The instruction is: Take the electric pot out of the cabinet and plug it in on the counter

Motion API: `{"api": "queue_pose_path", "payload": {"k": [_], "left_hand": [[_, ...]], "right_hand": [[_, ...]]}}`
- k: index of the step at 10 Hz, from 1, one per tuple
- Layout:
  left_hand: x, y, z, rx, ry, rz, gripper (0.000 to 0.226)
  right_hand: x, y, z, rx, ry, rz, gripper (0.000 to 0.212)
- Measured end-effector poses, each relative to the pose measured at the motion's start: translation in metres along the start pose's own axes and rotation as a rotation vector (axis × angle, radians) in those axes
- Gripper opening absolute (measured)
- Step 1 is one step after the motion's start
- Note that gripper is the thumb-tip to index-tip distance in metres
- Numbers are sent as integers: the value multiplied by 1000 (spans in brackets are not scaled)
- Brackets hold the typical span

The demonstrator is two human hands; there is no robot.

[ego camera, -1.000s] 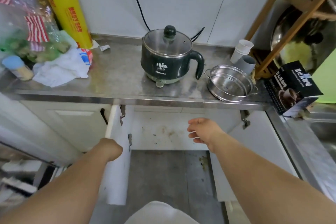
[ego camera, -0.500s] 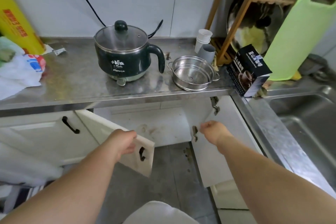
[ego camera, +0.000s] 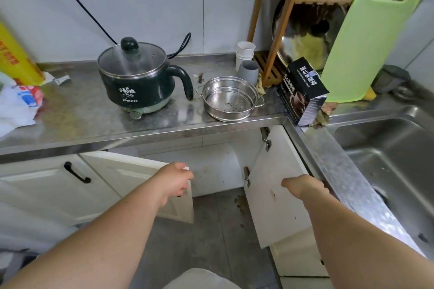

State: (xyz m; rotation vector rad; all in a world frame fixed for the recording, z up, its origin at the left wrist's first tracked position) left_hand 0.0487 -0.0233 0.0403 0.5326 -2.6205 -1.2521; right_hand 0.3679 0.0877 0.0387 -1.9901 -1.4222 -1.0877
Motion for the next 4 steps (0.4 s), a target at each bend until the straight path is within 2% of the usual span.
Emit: {"api": "queue_pose_path", "payload": {"k": [1, 2, 3, 4], "left_hand": [[5, 9, -4, -16, 54, 45, 54], [5, 21, -11, -38, 65, 31, 56], [3, 34, -18, -78, 51, 49, 56], [8, 48, -27, -124, 61, 55, 56]], "right_hand": [[7, -11, -4, 48, -100, 268, 64], [8, -27, -20, 144, -198, 443, 57], [-1, -48, -41, 239, -319, 531, 38], [-8, -72, -58, 325, -363, 526, 34]]}}
Point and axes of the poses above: each hand's wrist, its own z-axis towards the middle knuckle, its own x-axis out of the back of the hand, y = z × x, the point moved 6 cm from there along z, towards the middle knuckle, and after that the axes turned 13 degrees about -z, right-handed, at the moved point
